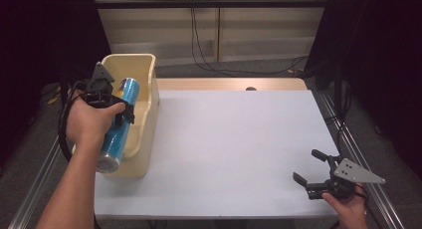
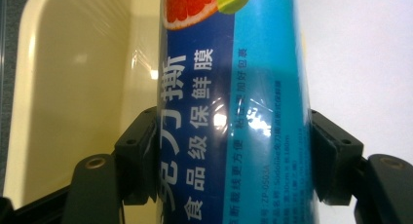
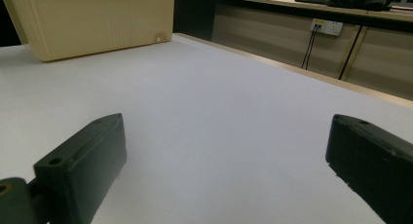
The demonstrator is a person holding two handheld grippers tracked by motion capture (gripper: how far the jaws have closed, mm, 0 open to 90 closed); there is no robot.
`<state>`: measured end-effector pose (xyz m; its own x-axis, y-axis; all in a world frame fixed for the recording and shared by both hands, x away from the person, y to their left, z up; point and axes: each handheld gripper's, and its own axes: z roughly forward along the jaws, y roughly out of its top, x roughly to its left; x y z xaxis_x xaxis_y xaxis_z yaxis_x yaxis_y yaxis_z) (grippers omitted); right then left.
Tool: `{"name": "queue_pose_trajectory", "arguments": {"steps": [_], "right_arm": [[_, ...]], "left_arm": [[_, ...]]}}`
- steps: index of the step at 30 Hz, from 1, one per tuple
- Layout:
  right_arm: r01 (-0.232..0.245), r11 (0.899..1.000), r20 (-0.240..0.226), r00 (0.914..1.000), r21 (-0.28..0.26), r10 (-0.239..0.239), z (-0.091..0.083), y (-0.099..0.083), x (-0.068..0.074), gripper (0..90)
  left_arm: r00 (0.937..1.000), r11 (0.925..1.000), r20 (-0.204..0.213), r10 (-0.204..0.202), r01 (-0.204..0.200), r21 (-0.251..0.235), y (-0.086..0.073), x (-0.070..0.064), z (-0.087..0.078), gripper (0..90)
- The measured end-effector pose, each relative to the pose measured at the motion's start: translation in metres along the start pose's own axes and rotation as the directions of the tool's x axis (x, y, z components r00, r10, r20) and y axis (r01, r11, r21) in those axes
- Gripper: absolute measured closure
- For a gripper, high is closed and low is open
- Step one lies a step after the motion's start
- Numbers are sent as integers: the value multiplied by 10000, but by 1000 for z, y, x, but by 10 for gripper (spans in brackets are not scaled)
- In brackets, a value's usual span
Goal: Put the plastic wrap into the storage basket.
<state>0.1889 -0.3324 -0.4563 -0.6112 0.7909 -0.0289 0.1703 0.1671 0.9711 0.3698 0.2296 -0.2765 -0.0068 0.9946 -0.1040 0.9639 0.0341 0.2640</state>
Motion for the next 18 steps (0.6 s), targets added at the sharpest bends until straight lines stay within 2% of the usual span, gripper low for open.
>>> {"name": "queue_pose_trajectory", "arguments": {"steps": [6, 12, 18], "right_arm": [[25, 10000, 23, 10000, 51, -25, 0, 0, 0, 8], [41, 10000, 2, 10000, 61, -41, 1, 0, 1, 8], [52, 10000, 9, 10000, 70, -53, 1, 0, 1, 8]], "left_arm": [[9999, 9998, 39, 95, -96, 165, -2, 4, 5, 320], [9999, 9996, 89, -49, 47, 284, -5, 5, 9, 320], [9999, 9992, 129, 21, -26, 397, -6, 6, 14, 320]]}}
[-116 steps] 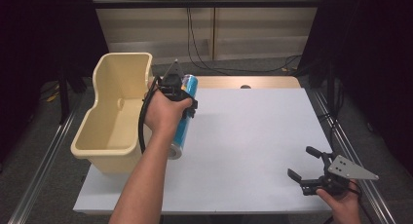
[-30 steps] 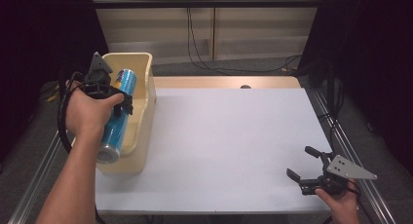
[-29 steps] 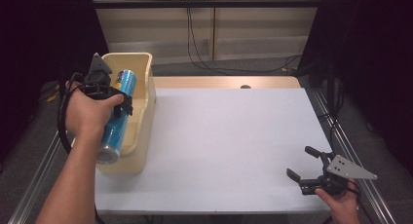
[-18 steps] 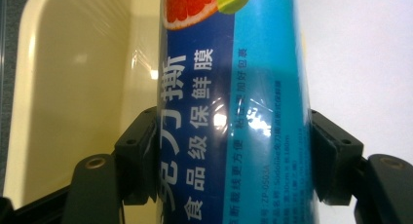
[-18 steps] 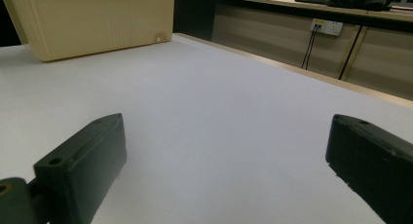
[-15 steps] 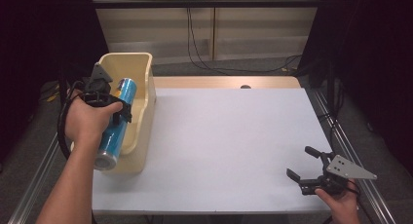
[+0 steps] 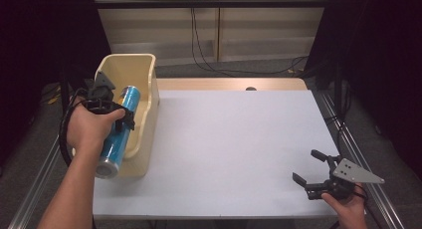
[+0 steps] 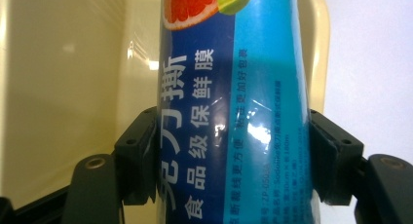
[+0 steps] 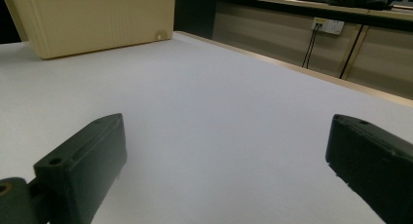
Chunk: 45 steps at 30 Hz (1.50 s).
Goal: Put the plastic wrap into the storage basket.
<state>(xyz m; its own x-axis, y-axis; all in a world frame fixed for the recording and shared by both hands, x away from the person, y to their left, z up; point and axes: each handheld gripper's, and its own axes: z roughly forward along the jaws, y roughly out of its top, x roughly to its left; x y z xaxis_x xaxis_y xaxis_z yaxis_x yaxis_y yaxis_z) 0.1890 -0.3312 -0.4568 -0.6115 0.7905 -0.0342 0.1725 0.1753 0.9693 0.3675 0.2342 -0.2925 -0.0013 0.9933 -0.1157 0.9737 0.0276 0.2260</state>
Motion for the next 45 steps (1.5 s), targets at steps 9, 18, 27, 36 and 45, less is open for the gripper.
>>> {"name": "queue_pose_trajectory", "arguments": {"steps": [9, 18, 27, 36, 45], "right_arm": [[10, 10000, -11, 10000, 24, -10, 0, 0, 0, 8], [16, 10000, -24, 10000, 14, -15, 0, 0, 1, 8], [37, 10000, -27, 10000, 7, -37, 1, 1, 2, 8], [115, 9999, -72, 9999, -18, -115, 1, 2, 4, 9], [128, 9999, -104, 9999, 31, -128, 3, 2, 3, 8]], "left_arm": [[10000, 9999, 73, -62, 61, 126, -1, -1, 2, 319], [9999, 9995, 47, -140, 139, 270, 0, -1, 1, 317], [9996, 9982, 286, 34, -17, -596, 4, -6, -38, 342], [9968, 9948, 671, 426, -361, -950, 4, -19, -41, 283], [9917, 9931, 1016, 788, -691, -951, 6, -36, -31, 222]]}}
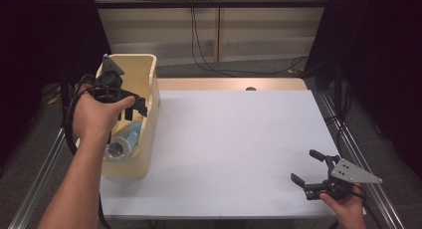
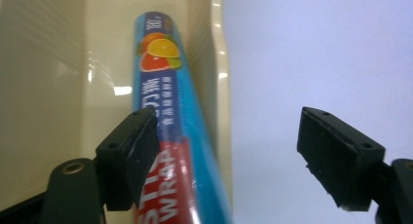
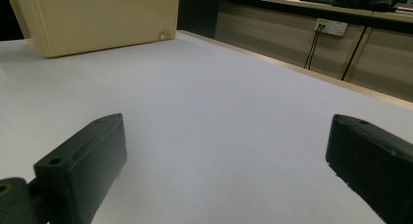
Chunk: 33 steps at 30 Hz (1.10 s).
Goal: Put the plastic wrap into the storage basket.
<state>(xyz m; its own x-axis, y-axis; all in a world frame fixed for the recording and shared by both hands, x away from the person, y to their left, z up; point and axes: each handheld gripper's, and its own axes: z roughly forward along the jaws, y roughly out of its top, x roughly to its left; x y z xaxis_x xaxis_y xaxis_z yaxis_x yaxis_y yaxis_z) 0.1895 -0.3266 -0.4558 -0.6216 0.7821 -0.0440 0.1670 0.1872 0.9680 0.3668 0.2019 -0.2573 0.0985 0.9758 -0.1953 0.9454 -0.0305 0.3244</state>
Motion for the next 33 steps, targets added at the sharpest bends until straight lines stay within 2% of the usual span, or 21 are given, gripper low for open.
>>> {"name": "queue_pose_trajectory", "arguments": {"steps": [13, 22, 29, 33], "right_arm": [[3, 10000, -10, 10000, 5, -3, 1, 0, 1, 8], [32, 10000, -19, 10000, 2, -32, 0, 0, 0, 8], [-2, 10000, -25, 10000, -23, 2, 0, 0, 0, 8], [29, 10000, -34, 10000, -4, -29, 0, 0, 0, 8]], "left_arm": [[9966, 9974, 419, 716, -716, 6, 2, -31, 19, 154], [9880, 9903, 735, 1357, -1374, 195, -2, -55, 39, 136], [9805, 9836, 971, 1709, -1755, 407, -7, -72, 58, 127], [9786, 9813, 1003, 1796, -1854, 520, -10, -79, 69, 125]]}}
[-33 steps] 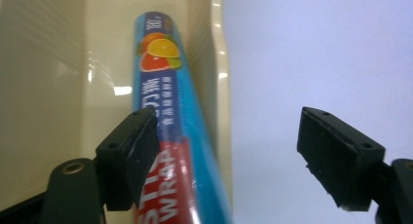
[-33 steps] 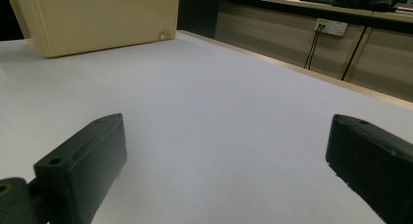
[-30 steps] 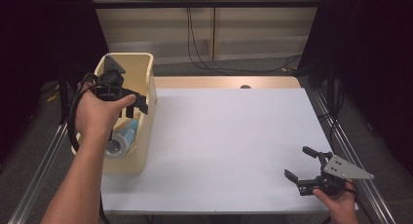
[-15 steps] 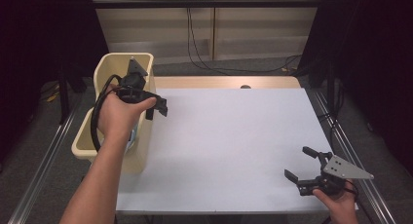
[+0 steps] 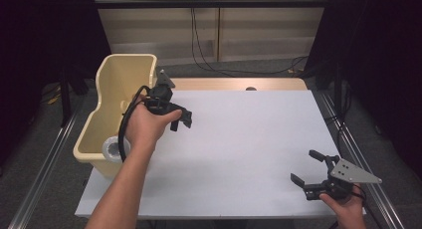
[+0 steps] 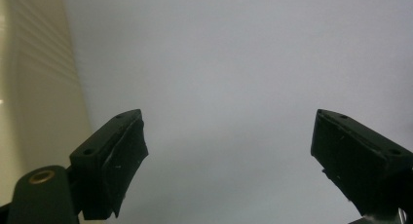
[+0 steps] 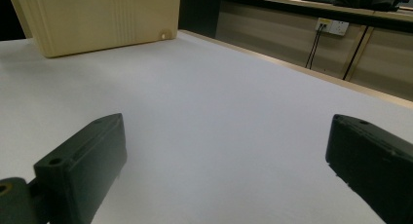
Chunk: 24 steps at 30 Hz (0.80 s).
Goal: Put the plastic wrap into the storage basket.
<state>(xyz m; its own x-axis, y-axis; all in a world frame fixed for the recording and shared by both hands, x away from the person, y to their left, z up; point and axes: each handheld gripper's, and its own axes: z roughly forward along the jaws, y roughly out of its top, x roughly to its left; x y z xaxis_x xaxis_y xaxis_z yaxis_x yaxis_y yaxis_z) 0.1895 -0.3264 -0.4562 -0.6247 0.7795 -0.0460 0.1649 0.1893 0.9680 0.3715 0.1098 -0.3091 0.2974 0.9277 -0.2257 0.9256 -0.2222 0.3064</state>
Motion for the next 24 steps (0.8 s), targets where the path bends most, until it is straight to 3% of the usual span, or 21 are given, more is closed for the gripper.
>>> {"name": "queue_pose_trajectory", "arguments": {"steps": [4, 6, 11, 24], "right_arm": [[-27, 10000, -6, 10000, -16, 27, 0, 0, 0, 8], [8, 10000, 18, 10000, -17, -7, -1, 0, -1, 8], [-7, 10000, 21, 10000, -25, 7, 0, 0, -1, 8], [9, 10000, 16, 10000, -25, -9, -1, 0, -1, 8]], "left_arm": [[10000, 9998, -11, 77, -77, 202, -3, -3, 13, 124], [9995, 9995, -231, 196, -189, 266, -5, -5, 19, 123], [9998, 9992, 68, 180, -182, 360, -10, -7, 35, 122], [9994, 9984, 206, 283, -293, 476, -28, -9, 80, 113]]}}
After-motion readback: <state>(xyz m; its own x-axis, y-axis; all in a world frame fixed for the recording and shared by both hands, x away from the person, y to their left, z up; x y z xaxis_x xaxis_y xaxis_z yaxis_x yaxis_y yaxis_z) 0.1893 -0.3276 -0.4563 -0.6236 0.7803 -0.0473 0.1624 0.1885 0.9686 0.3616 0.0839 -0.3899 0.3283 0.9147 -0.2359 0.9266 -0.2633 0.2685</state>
